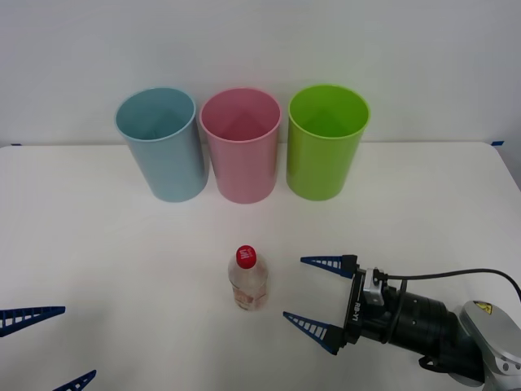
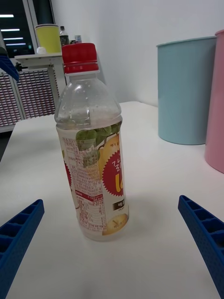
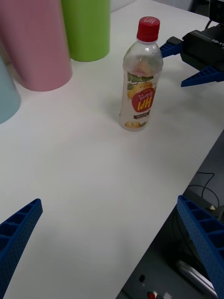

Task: Put cans in the blue bin and PET bottles in the pink bin and trash in the green bin.

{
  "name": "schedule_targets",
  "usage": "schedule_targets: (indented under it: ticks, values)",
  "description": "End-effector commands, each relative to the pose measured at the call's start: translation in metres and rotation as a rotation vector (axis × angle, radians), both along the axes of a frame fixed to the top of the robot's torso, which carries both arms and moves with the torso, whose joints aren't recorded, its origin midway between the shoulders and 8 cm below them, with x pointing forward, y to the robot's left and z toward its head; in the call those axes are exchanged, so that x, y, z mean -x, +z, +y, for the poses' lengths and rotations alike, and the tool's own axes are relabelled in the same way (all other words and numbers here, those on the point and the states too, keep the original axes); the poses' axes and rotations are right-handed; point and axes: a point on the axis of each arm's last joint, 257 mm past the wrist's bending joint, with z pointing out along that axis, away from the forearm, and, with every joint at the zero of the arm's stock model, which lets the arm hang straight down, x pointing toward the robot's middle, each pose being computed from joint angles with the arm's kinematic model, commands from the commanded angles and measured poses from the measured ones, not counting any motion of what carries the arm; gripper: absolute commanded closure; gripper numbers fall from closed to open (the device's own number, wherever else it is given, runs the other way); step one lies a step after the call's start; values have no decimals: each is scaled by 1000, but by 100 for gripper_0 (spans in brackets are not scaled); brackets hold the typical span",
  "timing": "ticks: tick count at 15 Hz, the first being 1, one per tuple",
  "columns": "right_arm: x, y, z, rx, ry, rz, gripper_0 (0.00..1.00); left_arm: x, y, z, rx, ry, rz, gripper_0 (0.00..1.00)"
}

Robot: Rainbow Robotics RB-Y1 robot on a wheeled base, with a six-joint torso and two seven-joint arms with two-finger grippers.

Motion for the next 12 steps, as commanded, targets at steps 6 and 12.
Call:
schedule_targets:
  ticks: [6, 12]
  values:
    - [0, 0, 0, 0, 0, 0, 0, -7, 0, -7, -8, -27, -4, 0]
    - [0, 0, 0, 0, 0, 0, 0, -7, 0, -7, -8, -27, -4, 0]
